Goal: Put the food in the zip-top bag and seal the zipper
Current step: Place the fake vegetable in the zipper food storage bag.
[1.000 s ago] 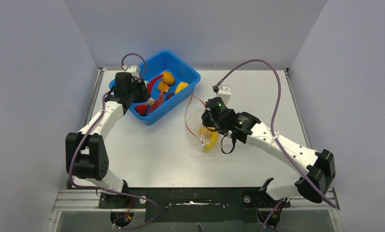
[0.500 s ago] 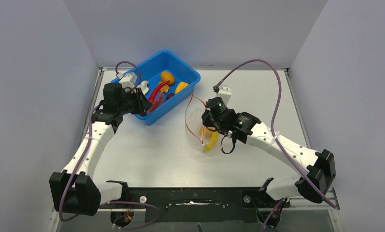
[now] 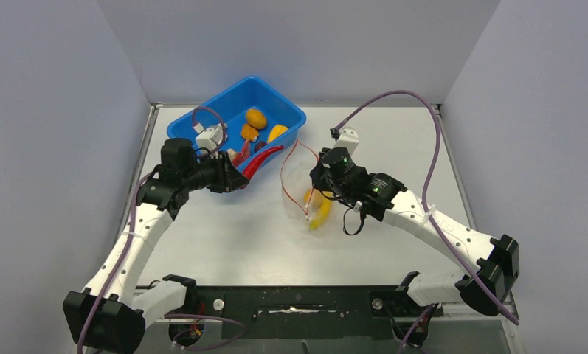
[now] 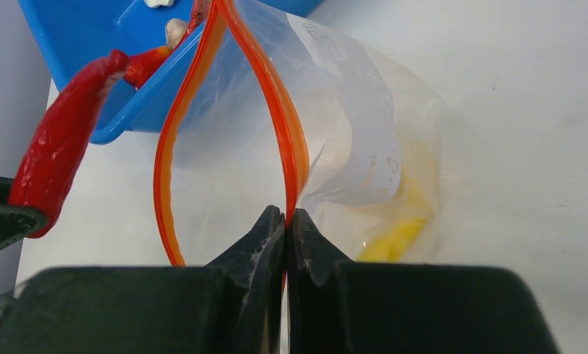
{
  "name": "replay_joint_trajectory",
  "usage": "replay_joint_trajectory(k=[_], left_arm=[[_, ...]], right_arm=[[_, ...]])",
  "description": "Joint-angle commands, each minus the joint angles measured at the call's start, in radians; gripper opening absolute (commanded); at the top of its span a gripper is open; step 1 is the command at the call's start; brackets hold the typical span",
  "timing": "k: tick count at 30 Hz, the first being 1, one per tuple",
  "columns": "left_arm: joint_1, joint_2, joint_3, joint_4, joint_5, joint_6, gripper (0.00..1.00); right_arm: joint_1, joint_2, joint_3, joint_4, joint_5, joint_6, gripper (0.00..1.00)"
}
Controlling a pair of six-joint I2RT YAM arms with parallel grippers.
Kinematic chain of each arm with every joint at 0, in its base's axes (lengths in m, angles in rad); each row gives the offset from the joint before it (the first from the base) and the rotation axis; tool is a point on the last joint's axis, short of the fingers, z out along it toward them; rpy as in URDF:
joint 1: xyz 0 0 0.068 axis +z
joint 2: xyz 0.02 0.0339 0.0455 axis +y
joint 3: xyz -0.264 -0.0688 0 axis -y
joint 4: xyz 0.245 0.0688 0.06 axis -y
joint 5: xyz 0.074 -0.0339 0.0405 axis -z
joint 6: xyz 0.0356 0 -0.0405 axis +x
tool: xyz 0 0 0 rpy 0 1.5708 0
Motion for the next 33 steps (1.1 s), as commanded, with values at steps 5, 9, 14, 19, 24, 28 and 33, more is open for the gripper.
replay_joint_trajectory(k=[5, 9, 14, 19, 24, 28, 33], left_arm=[[-0.083, -0.016, 0.102, -0.053, -0.034, 0.033, 0.21], [-0.134, 0.016, 0.146, -0.116, -0.113, 0.053, 0.21], [-0.184, 0.025, 0.171, -0.154, -0.183, 0.061, 0.21], [-0.222, 0.051, 0.207, -0.21, -0.243, 0.074, 0.21], [-0.259, 0.098, 0.258, -0.264, -0.283, 0.084, 0.21], [-0.289, 0.122, 0.283, -0.276, -0.305, 0.079, 0.21], [-0.319, 0.173, 0.331, -0.306, -0.326, 0.075, 0.22]], right_arm=[[-0.011, 0.002, 0.058, 0.064, 0.006, -0.021, 0.0], [-0.011, 0.022, 0.067, 0.068, 0.001, -0.03, 0.0], [-0.015, 0.045, 0.074, 0.07, -0.001, -0.032, 0.0], [-0.018, 0.061, 0.091, 0.069, -0.007, -0.04, 0.0], [-0.018, 0.07, 0.098, 0.069, -0.007, -0.043, 0.0], [-0.015, 0.075, 0.106, 0.066, -0.009, -0.045, 0.0], [-0.014, 0.089, 0.108, 0.065, -0.033, -0.053, 0.0]])
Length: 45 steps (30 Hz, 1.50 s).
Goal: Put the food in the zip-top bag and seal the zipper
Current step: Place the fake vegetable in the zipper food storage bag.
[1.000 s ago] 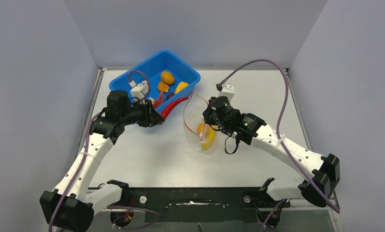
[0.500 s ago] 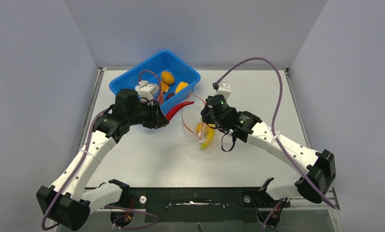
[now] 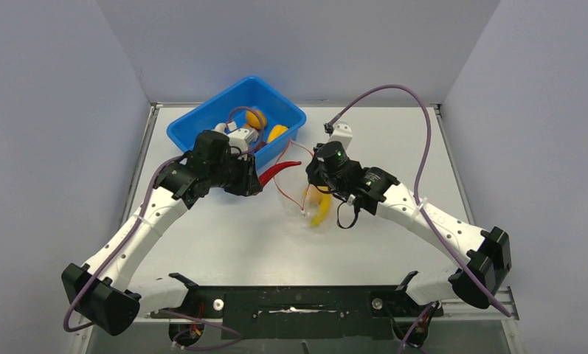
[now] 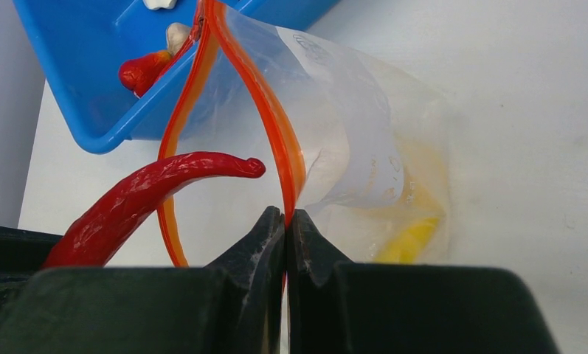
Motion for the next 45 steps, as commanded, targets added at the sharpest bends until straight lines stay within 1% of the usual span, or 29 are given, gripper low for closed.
replay_joint_trajectory(k=[1, 7, 10, 18, 22, 28, 34, 45], left_arm=[[-0.027, 0.041, 0.099, -0.025, -0.034, 0.01, 0.22], [-0.067, 0.105, 0.155, -0.048, -0.045, -0.004, 0.22], [-0.082, 0.112, 0.158, -0.036, -0.038, -0.021, 0.26], [-0.099, 0.128, 0.167, -0.019, -0.029, -0.057, 0.29], [-0.1, 0.118, 0.164, 0.027, 0.003, -0.087, 0.29], [-0.102, 0.092, 0.105, 0.133, 0.061, -0.151, 0.29], [-0.102, 0.095, 0.07, 0.198, 0.064, -0.202, 0.3], [-0.121, 0.126, 0.03, 0.276, 0.059, -0.239, 0.3]], right_arm=[[0.0, 0.022, 0.055, 0.044, -0.025, -0.019, 0.0], [0.009, 0.037, 0.057, 0.048, -0.033, -0.004, 0.0], [0.013, 0.045, 0.056, 0.052, -0.039, 0.001, 0.0], [0.025, 0.049, 0.052, 0.067, -0.053, 0.013, 0.0], [0.03, 0.052, 0.055, 0.068, -0.056, 0.017, 0.0], [0.039, 0.04, 0.045, 0.074, -0.058, 0.031, 0.0], [0.047, 0.03, 0.041, 0.08, -0.07, 0.041, 0.0], [0.058, 0.009, 0.01, 0.113, -0.094, 0.069, 0.0]])
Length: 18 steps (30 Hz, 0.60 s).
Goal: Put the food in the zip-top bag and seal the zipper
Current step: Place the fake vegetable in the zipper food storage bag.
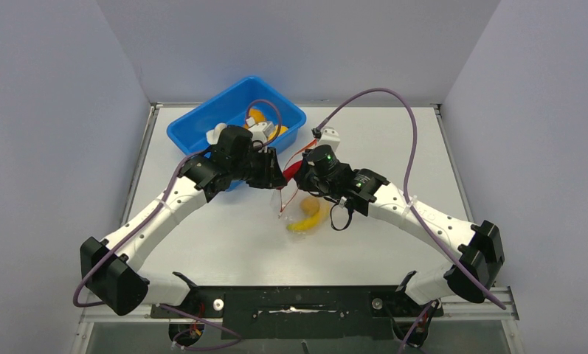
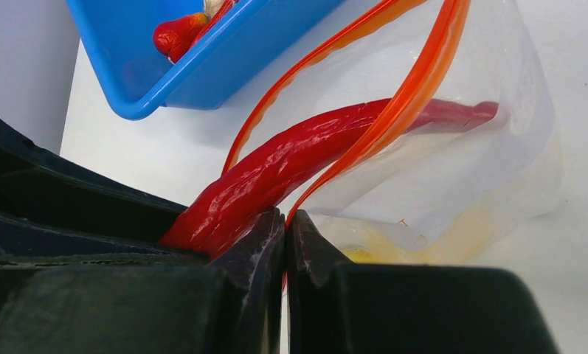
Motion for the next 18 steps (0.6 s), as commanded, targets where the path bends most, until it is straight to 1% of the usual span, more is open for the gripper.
replay_joint_trajectory(k=[1, 6, 9, 12, 13, 18], left_arm=[[-0.026, 0.001, -0.012, 0.114, 0.032, -0.029, 0.3], [-0.048, 0.013, -0.027, 0.123, -0.002, -0.052, 0.3], [-0.052, 0.024, -0.036, 0.131, 0.007, -0.068, 0.31], [-0.056, 0.02, -0.045, 0.143, 0.041, -0.063, 0.45], [-0.057, 0.014, -0.051, 0.147, 0.04, -0.063, 0.48], [-0.058, -0.021, -0.062, 0.154, 0.008, -0.064, 0.51]], right_arm=[[0.013, -0.037, 0.003, 0.09, -0.019, 0.027, 0.0], [0.015, -0.038, -0.005, 0.098, -0.019, 0.036, 0.0], [0.015, -0.036, -0.004, 0.097, -0.023, 0.033, 0.0], [0.015, -0.034, -0.005, 0.088, -0.026, 0.026, 0.0], [0.016, -0.034, -0.005, 0.082, -0.023, 0.023, 0.0], [0.014, -0.045, -0.007, 0.067, 0.001, 0.012, 0.0]])
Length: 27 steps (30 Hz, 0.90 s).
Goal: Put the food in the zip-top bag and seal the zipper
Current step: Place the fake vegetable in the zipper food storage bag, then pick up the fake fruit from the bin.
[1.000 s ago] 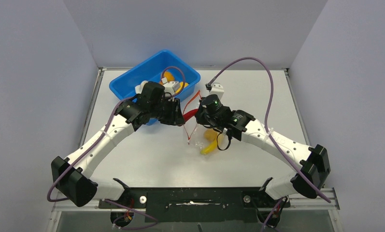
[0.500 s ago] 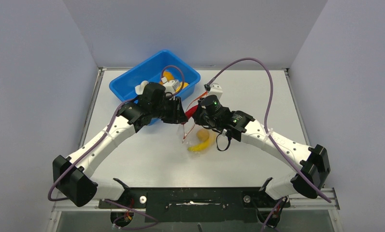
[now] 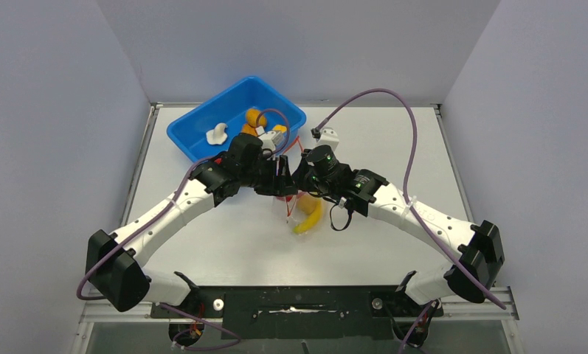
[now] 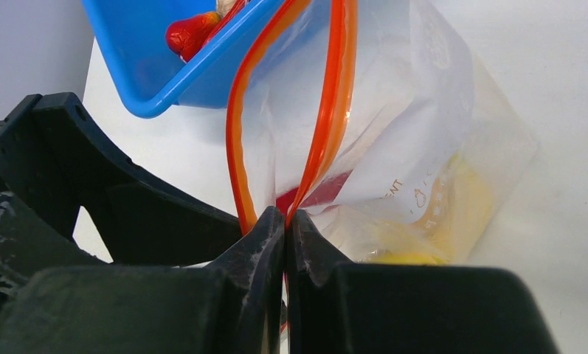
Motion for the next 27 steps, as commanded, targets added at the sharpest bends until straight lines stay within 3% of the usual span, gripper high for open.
replay_joint_trajectory(k=[1, 14, 24, 27], left_arm=[[-0.006, -0.055, 0.003, 0.079, -0.008, -0.009, 0.51], [-0.004, -0.128, 0.023, 0.029, -0.112, 0.03, 0.5], [-0.002, -0.198, -0.01, 0.115, -0.162, 0.02, 0.51], [-0.002, -0.227, -0.044, 0.195, -0.112, -0.005, 0.51]], right_arm=[[0.009, -0.05, -0.004, 0.047, 0.021, -0.004, 0.0], [-0.006, -0.112, -0.038, -0.005, 0.079, -0.031, 0.0], [-0.026, -0.179, -0.033, -0.064, 0.115, -0.056, 0.0], [-0.04, -0.201, -0.032, -0.084, 0.106, -0.053, 0.0]])
